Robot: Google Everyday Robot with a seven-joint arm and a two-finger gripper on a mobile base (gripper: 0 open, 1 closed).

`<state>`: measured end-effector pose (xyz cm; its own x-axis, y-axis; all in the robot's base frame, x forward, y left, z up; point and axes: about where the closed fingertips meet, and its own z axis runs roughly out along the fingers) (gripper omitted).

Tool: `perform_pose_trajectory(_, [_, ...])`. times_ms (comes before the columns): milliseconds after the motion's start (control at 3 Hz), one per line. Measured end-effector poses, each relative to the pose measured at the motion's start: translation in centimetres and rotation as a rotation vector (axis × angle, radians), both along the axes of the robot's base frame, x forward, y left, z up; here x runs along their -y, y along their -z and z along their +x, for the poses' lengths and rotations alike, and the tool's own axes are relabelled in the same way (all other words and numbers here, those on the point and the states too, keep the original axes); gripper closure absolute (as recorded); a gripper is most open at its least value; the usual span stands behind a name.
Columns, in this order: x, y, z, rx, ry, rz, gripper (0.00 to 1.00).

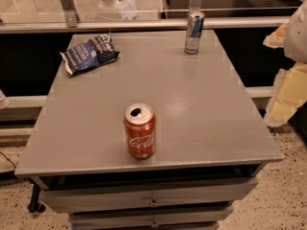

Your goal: Move coke can near blue chip bag

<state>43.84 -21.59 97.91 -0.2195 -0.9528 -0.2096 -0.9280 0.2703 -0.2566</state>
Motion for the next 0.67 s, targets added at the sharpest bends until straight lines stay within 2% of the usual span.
perform_pose_trajectory(333, [-0.1, 0.0, 0.0, 0.007, 0.001, 0.008, 0.00])
perform_pose_trajectory(667, [-1.9, 1.4, 0.3, 0.003, -0.016, 0.101, 0.00])
